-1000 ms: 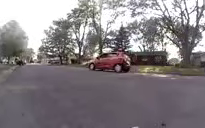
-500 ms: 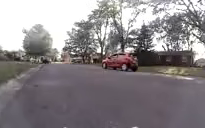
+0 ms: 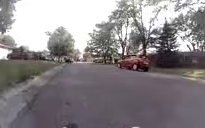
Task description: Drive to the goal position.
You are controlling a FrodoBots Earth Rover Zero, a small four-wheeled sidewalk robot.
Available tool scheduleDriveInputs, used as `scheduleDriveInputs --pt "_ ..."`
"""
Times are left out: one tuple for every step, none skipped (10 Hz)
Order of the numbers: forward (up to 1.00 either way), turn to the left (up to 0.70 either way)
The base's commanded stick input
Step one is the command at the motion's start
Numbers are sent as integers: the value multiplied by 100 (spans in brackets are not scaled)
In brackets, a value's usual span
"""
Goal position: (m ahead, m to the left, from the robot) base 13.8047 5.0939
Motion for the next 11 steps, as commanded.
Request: scheduleDriveInputs --pt "0 0" --pt "0 0" --pt "0 0" --pt "0 0" --pt "0 0" --pt "0 0" --pt "0 0" --pt "0 0" --pt "0 -18" --pt "0 -65" --pt "0 -84"
